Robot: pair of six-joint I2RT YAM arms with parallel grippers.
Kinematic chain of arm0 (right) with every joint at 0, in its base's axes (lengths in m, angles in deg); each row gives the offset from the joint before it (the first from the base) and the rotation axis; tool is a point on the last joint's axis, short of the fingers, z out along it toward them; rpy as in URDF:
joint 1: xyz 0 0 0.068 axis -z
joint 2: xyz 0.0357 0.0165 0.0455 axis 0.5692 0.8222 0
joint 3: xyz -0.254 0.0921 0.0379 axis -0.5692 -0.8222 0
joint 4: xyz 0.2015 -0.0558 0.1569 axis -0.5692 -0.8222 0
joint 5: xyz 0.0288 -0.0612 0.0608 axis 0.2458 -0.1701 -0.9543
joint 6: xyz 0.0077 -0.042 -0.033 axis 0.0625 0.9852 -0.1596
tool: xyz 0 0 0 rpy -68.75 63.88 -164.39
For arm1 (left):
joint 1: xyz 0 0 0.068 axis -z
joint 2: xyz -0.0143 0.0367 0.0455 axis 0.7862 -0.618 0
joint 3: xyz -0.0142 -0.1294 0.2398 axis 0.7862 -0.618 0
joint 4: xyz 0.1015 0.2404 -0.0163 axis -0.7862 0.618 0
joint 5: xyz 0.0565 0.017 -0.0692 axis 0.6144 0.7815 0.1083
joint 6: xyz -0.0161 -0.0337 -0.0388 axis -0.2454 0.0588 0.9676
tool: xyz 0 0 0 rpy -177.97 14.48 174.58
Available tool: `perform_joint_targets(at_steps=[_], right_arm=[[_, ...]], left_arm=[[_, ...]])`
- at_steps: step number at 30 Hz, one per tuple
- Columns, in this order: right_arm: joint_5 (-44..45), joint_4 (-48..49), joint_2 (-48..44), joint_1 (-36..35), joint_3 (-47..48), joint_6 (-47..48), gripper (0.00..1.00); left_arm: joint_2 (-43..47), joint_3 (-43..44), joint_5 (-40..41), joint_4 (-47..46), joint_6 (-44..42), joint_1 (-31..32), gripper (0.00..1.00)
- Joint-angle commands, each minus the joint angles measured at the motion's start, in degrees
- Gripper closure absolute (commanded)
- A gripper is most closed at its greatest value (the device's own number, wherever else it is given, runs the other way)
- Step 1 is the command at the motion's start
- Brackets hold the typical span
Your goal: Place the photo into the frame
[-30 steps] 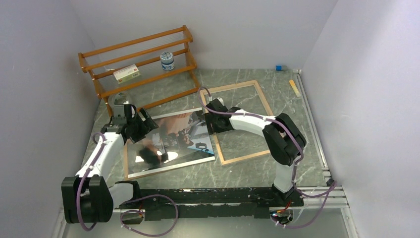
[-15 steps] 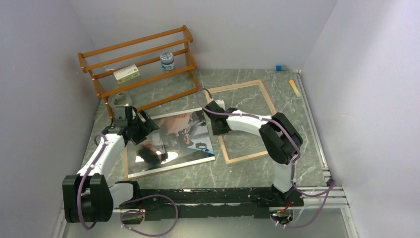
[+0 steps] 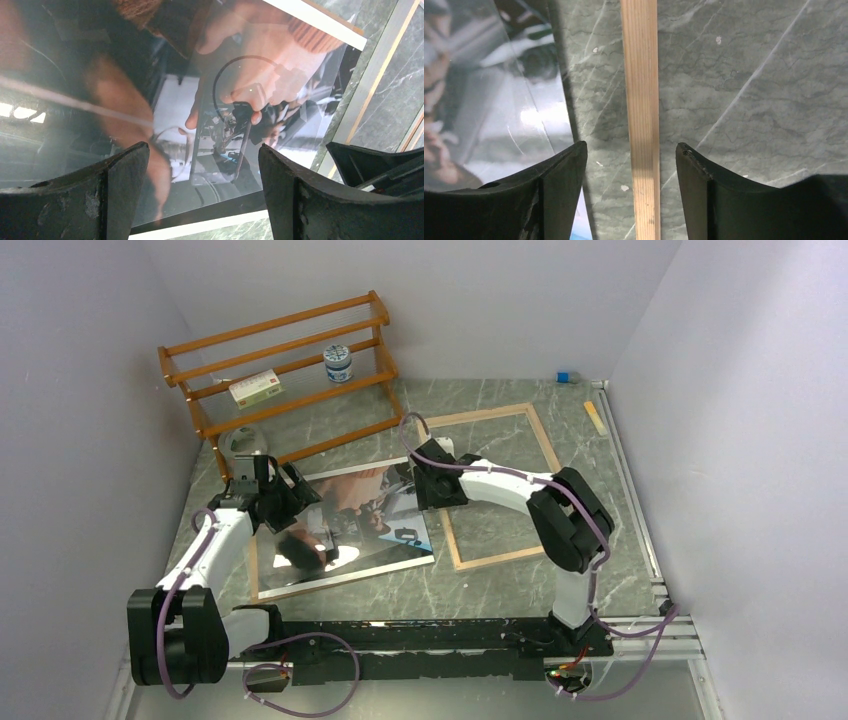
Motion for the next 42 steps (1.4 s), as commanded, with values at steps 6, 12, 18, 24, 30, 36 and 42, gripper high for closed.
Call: perform_joint_targets(at_steps=[6, 12, 18, 24, 30, 36, 42], right_arm=[[-13.7, 1.9, -9.41, 0.17, 0.26, -0.06, 0.36], [-26.55, 7.61, -8.73, 0.21, -4.79, -6.39, 0.41], [-26.65, 10.85, -8.36, 0.29, -8.9, -10.75, 0.42], [-24.23, 13.84, -4.5, 1.23, -3.95, -10.35, 0.43], [-24.66, 18.96, 2.7, 5.66, 4.95, -9.93, 0.42], [-29.12, 20.55, 12.93, 9.12, 18.15, -7.53, 0.43], [-34.15, 18.9, 23.3, 9.88, 31.46, -4.41, 0.53]], left_arm=[[-1.94, -0.7, -4.96, -4.74, 0.63, 0.05, 0.16], [-4.47, -1.11, -3.63, -2.87, 1.3, 0.05, 0.18], [-5.46, -3.16, -5.0, -2.58, 2.06, 0.1, 0.2], [-4.98, -2.47, -4.34, -1.01, 1.73, 0.05, 0.2], [-6.18, -0.25, -3.07, -0.29, 1.48, 0.06, 0.19], [-10.14, 3.68, -3.26, -1.95, -0.1, 0.05, 0.2], [-20.23, 9.84, -10.84, -4.76, -1.52, 0.03, 0.3]])
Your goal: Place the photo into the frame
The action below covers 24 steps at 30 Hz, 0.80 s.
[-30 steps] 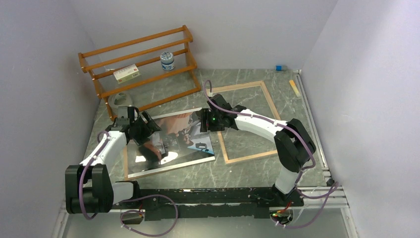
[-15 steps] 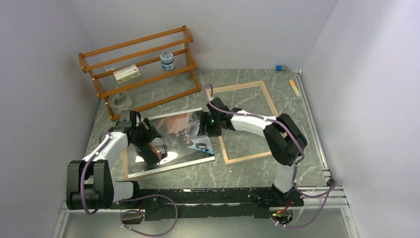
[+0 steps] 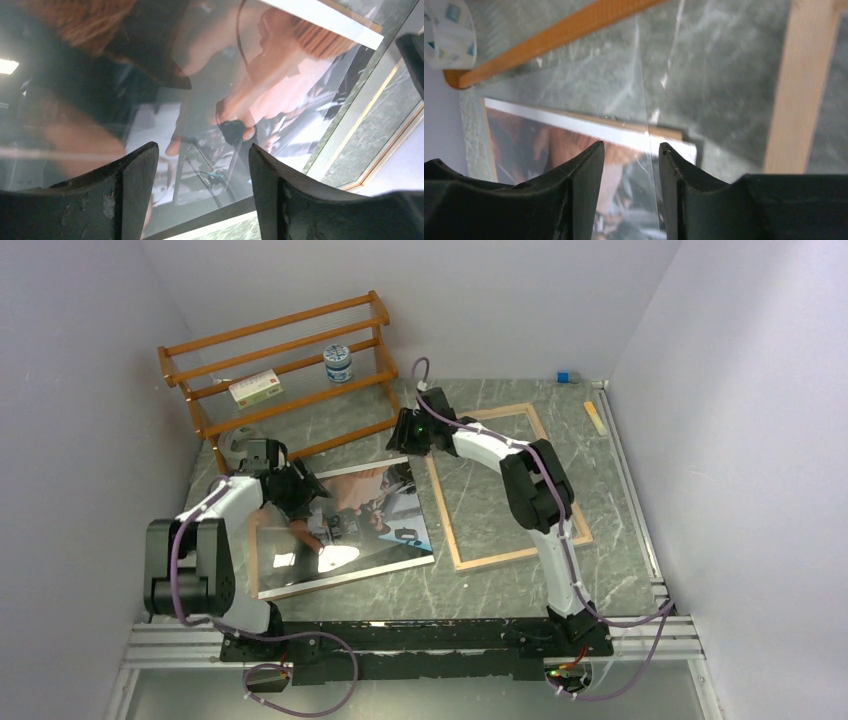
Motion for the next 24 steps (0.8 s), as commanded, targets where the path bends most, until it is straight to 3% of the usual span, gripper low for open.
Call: perform_joint_targets(at_steps=[1, 9, 17, 24], right_arm=[[-4.92, 0.42, 5.98, -0.49, 9.89, 2.84, 0.54], [-5.18, -2.73, 13.17, -0.33, 17.92, 2.44, 0.55], [-13.41, -1.33, 13.88, 0.04, 15.37, -1.05, 0.55], [-30.59, 18.16, 10.91, 2.03, 7.92, -10.36, 0.54]], left_arm=[[-5.92, 4.71, -5.63, -2.64, -1.99, 0.05, 0.32], [-12.03, 5.12, -5.54, -1.55, -1.71, 0.05, 0.4], [-13.41, 3.98, -3.37, -0.73, -1.77, 0.01, 0.42], [-13.32, 4.88, -2.84, 0.28, -2.68, 0.08, 0.42]])
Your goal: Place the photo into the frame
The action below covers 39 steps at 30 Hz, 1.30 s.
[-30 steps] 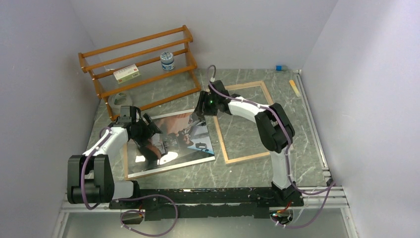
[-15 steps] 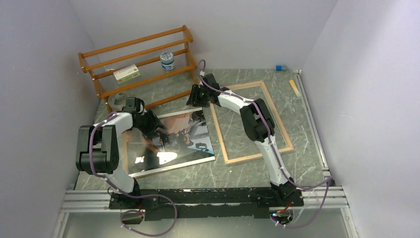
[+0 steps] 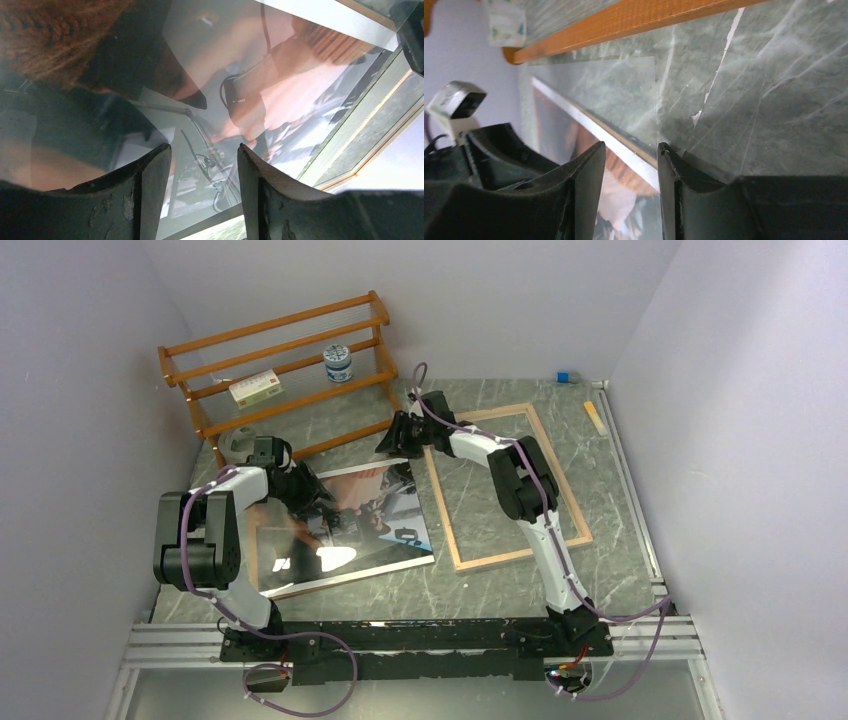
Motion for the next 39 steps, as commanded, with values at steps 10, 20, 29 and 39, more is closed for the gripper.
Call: perform_joint_targets(at_steps=[10, 20, 29, 39], right_arm=[[-22.94, 16.51, -3.55, 1.22, -5.33, -6.39, 0.54], [-21.92, 15.19, -9.24, 0.73, -16.2, -0.43, 0.69], [-18.42, 21.27, -19.9, 1.34, -29.26, -2.26, 1.0], [-12.26, 3.72, -44.63, 4.71, -43.02, 3.91, 1.0]], left_arm=[[-0.27, 0.08, 1.84, 1.54, -2.06, 0.26, 0.42], [1.63, -0.48, 0.79, 0.15, -0.96, 0.16, 0.42], [9.74, 0.17, -1.28, 0.38, 0.01, 0.22, 0.3], [26.4, 2.64, 4.33, 13.38, 1.39, 0.18, 0.06]])
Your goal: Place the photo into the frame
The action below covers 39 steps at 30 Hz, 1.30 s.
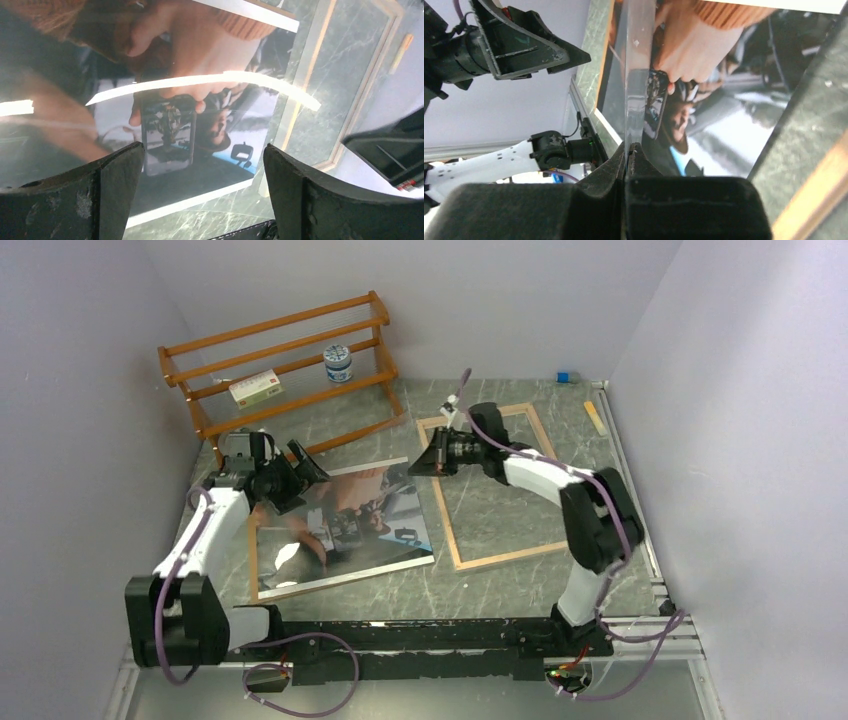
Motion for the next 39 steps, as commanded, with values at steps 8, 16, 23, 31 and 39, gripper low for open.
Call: perform_joint_targets(at_steps=[8, 16, 23, 31, 39], right_arm=[[15.54, -25.19, -29.31, 5.54, -1.96, 1.18, 1.0], [36.83, -39.96, -42.89, 7.51, 3.56, -13.31, 1.0], [50.09, -41.94, -49.56, 7.59, 5.3, -24.56, 1.0], [54.56, -41.77, -50.53, 7.58, 7.06, -32.65, 1.0], [52.12, -38.96, -50.89, 7.57, 7.83, -34.45, 1.0]], left_arm=[[11.73, 7.22, -0.22, 14.09, 5.3, 0.11, 0.06], [12.86, 1.95, -11.26, 10.88, 22.83, 0.28, 0.06], [18.46, -6.12, -15.35, 3.94, 46.29, 3.28, 0.06], [16.22, -6.99, -14.95, -6.33, 66.74, 11.95, 0.06], [4.22, -2.81, -11.6, -21.02, 75.61, 21.19, 0.06]])
